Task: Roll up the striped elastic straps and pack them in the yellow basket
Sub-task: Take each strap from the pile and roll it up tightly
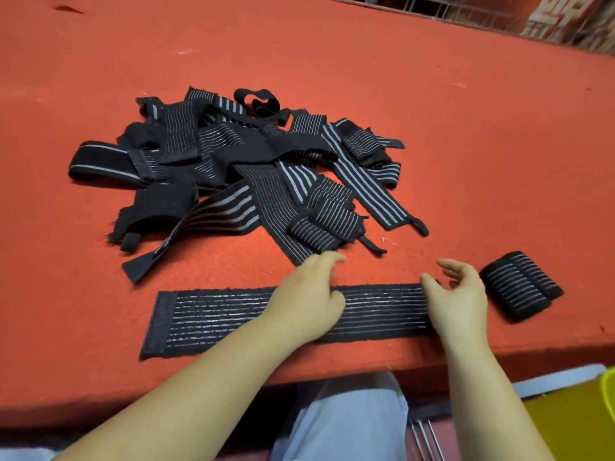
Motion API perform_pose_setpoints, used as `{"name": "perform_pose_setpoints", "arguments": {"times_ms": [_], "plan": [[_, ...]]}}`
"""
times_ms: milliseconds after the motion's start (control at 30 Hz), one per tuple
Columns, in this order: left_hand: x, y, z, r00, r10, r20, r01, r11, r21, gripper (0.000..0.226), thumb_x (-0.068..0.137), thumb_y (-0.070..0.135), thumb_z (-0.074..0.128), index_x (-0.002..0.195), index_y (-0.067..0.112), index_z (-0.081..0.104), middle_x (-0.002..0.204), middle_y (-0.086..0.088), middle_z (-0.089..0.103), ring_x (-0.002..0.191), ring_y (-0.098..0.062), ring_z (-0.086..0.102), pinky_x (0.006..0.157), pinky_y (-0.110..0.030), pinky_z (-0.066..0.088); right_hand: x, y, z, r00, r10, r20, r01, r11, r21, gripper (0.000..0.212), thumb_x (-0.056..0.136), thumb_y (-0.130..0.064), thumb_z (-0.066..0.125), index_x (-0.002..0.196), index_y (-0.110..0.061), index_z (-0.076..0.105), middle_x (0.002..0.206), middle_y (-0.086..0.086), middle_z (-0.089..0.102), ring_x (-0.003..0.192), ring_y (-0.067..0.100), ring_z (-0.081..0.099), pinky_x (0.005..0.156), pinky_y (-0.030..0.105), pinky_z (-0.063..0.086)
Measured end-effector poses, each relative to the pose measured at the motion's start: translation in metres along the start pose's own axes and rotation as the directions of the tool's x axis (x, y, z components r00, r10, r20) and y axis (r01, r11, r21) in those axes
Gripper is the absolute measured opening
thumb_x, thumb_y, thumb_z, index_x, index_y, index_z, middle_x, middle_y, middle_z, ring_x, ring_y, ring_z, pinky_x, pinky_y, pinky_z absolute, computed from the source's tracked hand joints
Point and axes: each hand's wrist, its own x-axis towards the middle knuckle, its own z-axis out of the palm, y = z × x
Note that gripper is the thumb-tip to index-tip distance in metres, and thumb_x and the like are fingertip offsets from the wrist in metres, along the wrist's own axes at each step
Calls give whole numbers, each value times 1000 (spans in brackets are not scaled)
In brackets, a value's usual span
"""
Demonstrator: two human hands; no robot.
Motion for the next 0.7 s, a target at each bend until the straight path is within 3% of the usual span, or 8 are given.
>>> {"name": "perform_pose_setpoints", "arguments": {"times_ms": [67, 167, 267, 367, 433, 500, 567, 700], "plan": [[11, -5, -10, 983, -160, -84, 145, 975, -168, 52, 84, 15, 53, 134, 25, 42, 121, 2, 51, 96, -17, 55, 96, -34, 44, 6, -18, 10, 997, -61, 50, 56, 993, 100, 23, 83, -14, 66, 103, -21, 57, 112, 5, 62, 102, 20, 56, 92, 33, 42], [27, -17, -23, 942, -323, -91, 295, 927, -232, 58, 87, 21, 57, 140, 19, 35, 132, -2, 47, 113, -18, 53, 101, -35, 41, 12, -44, 38, 973, -167, 159, 142, 978, 154, 24, 82, -14, 68, 100, -23, 55, 108, 2, 62, 93, 17, 57, 83, 26, 41], [42, -28, -27, 911, -407, -64, 363, 867, -342, 71, 89, 25, 59, 147, 14, 20, 123, -2, 55, 107, -20, 60, 97, -38, 46, 16, -58, 71, 930, -265, 254, 248, 964, 100, 35, 80, -16, 70, 110, -25, 55, 115, 0, 55, 106, 17, 53, 91, 30, 43], [53, -31, -29, 879, -472, -68, 390, 794, -467, 65, 89, 23, 59, 144, 11, 26, 84, 5, 60, 63, -3, 59, 60, -12, 48, 24, -63, 94, 886, -290, 361, 323, 946, -33, 62, 78, -18, 72, 134, -19, 46, 133, 4, 47, 127, 21, 42, 109, 34, 32], [60, -33, -28, 869, -489, -74, 397, 778, -486, 49, 88, 24, 62, 133, 13, 45, 84, 8, 61, 65, 3, 53, 52, -10, 37, 28, -63, 103, 876, -265, 403, 332, 937, -107, 66, 78, -20, 72, 138, -21, 43, 134, 5, 48, 127, 24, 42, 109, 34, 31], [67, -37, -27, 879, -475, -43, 385, 760, -524, 30, 86, 26, 64, 113, 15, 59, 96, 4, 68, 64, 5, 56, 51, -7, 37, 31, -61, 109, 873, -254, 417, 333, 935, -126, 50, 81, -22, 69, 128, -24, 53, 124, 3, 57, 118, 24, 50, 101, 35, 39], [71, -34, -28, 882, -471, -10, 389, 740, -549, 9, 87, 25, 62, 91, 17, 62, 88, 1, 69, 40, 4, 47, 36, -7, 32, 30, -61, 109, 863, -273, 426, 349, 931, -109, 23, 86, -24, 63, 109, -23, 64, 109, 2, 64, 105, 22, 57, 86, 30, 42], [70, -29, -28, 900, -435, -5, 381, 793, -475, 26, 91, 32, 57, 73, 16, 46, 65, 0, 62, 32, 1, 42, 37, -15, 29, 22, -69, 96, 862, -378, 338, 337, 925, 174, 9, 90, -22, 60, 82, -24, 60, 81, -6, 63, 78, 10, 57, 69, 25, 39]]}}
